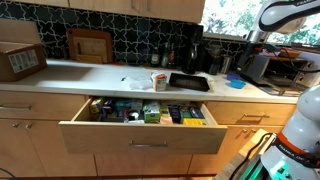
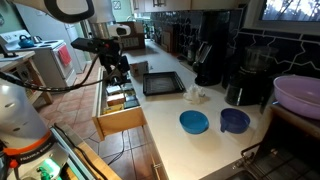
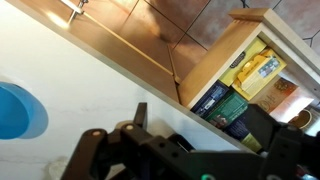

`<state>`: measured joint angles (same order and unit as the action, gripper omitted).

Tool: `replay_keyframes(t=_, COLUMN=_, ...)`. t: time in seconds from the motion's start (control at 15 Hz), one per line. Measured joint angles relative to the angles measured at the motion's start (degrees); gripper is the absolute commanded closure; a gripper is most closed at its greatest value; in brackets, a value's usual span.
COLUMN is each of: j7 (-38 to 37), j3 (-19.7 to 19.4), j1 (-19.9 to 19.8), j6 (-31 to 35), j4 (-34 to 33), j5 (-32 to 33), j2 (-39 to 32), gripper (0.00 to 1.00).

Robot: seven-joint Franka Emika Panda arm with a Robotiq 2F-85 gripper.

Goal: Put the box in the drawer

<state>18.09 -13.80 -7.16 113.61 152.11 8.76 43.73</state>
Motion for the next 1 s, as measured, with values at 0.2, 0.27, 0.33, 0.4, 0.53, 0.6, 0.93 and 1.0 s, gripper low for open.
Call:
replay_keyframes(t=0.2, j7=-0.23, j3=2.91, j1=2.19, j6=-0.31, j4=-2.26, j5=-1.78, j2=0.15, gripper=0.00)
replay_keyframes(t=0.27, j7=-1.27, j3=5.32, j1=3.56, j6=-0.99, j4=-3.77, j5=-2.57, j2=0.27, gripper=0.00)
replay_keyframes(t=0.33, j7=-2.99, j3=8.24, j1=5.10, j6=-1.68, j4=-5.43, j5=-3.38, j2=0.35, gripper=0.00)
replay_keyframes(t=0.4, j7=-5.22, j3=11.07, j1=6.47, j6=-2.15, j4=-6.92, j5=-3.94, j2=0.37, gripper=0.00)
replay_keyframes(t=0.53, j7=-11.86, j3=16.93, j1=8.62, j6=-3.08, j4=-10.20, j5=-4.49, j2=-0.23, gripper=0.00)
replay_keyframes(t=0.6, j7=-15.28, j3=19.54, j1=9.27, j6=-3.35, j4=-11.97, j5=-4.64, j2=-1.14, gripper=0.00)
replay_keyframes(t=0.93, j7=-29.22, j3=27.53, j1=9.63, j6=-3.45, j4=-23.37, j5=-5.29, j2=-12.62, gripper=0.00)
replay_keyframes(t=1.0, j7=-31.46, j3=28.70, j1=9.03, j6=-3.45, j4=-26.03, j5=-5.28, j2=-16.05, gripper=0.00)
